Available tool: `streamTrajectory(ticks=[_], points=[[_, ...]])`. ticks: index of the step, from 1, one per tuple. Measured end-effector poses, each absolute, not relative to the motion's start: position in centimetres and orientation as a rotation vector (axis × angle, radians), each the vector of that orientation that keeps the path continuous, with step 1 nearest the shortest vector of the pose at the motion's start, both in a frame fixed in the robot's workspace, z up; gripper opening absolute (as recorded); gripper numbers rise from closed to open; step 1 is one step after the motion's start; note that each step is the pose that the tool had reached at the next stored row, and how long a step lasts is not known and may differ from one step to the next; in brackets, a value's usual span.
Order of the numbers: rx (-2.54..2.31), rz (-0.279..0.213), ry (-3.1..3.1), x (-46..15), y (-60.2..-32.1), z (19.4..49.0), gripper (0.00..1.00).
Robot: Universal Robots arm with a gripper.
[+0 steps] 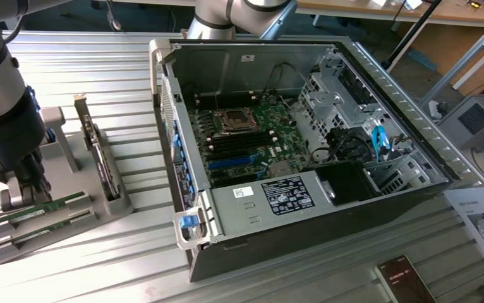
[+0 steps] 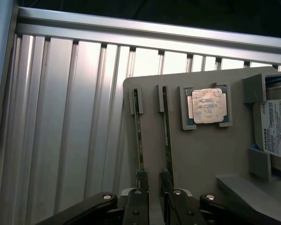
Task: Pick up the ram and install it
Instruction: 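Pick up the ram and move it above insertion slot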
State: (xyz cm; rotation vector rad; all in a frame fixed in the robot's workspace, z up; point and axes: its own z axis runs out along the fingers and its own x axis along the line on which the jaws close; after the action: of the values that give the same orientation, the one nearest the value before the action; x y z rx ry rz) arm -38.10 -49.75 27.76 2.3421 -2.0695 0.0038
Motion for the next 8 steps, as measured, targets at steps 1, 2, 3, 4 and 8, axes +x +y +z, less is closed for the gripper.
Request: streamTrajectory(ticks=[1,2,3,4,8], points=[[2.342,0.004,-2.07,-38.1,-49.75,27.69,0.24],[2.342,0.005,-2.07,-38.1,-49.75,27.61,0.24],[2.343,0.005,-2.07,-38.1,-49.75,27.52,0.24],[2.343,0.005,-2.07,-38.1,-49.75,27.43,0.24],[2.343,0.007,-2.071,-38.1,-49.75,27.12,0.24]])
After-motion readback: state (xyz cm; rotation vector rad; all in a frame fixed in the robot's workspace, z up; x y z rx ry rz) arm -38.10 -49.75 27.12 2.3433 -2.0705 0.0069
